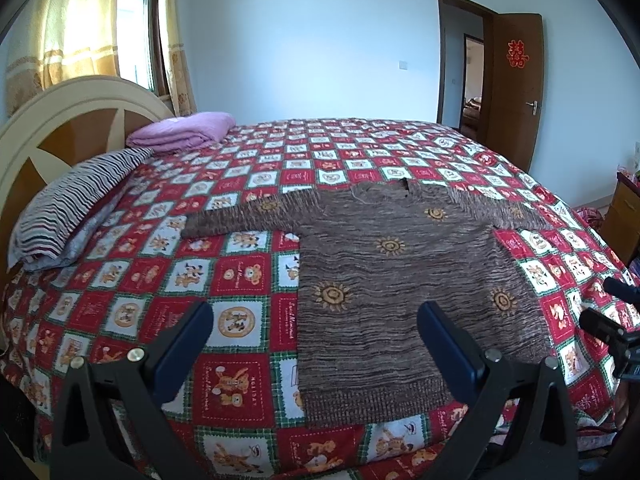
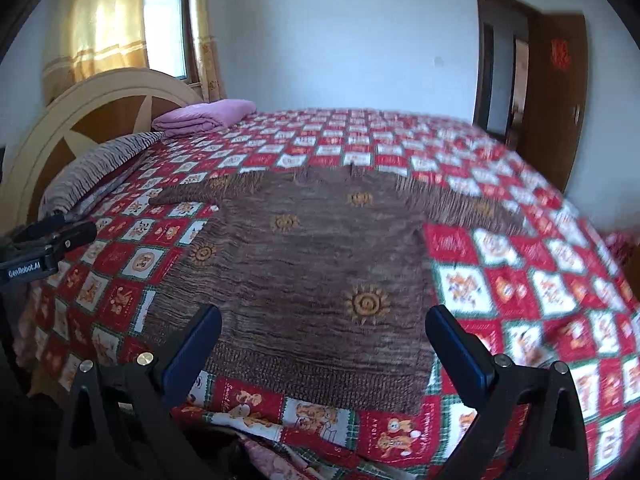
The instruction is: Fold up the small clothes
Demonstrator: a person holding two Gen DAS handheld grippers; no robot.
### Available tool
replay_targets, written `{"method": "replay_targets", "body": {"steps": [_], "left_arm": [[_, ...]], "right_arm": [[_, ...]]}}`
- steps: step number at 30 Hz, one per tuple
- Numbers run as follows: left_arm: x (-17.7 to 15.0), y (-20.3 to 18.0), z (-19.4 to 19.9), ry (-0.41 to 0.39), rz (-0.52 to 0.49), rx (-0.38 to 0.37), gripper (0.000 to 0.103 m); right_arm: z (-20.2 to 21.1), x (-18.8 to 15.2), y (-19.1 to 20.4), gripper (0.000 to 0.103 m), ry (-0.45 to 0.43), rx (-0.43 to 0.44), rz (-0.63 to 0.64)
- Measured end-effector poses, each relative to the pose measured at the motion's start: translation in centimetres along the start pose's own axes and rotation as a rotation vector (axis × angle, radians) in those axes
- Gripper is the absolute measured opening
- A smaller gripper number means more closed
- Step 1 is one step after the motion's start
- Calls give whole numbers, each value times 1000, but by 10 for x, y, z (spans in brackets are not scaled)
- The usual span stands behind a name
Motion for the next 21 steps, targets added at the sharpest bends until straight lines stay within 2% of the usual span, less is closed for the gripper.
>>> {"method": "replay_targets", "body": {"steps": [7,15,18,20,21], "left_arm": [[3,3,-45,58,9,-25,103],[23,2,-105,85,-36,1,103],[33,6,-133,86,-34,17,103],[39,9,-153,89,-26,33,103],[42,11,-163,92,-24,45,103]], "right_arm": [[-47,-21,-55,102,125,35,-186],[-96,-31,-134,101,200,-80,-281],[-111,-27,-159,100,216,-81,-324],[-121,-20,-176,88,217,-90,-335],[-128,-15,-188,74,220,-91,-331]]}}
Point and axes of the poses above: each gripper's, at about its wrist camera, not at the fingertips, and z roughly against the way its jaws point, y to its left, x to its top, the point moved 9 cm from there along -z, roughly the way its jaws point, and after that the axes turned 1 degree about z, right-handed, at the moved point
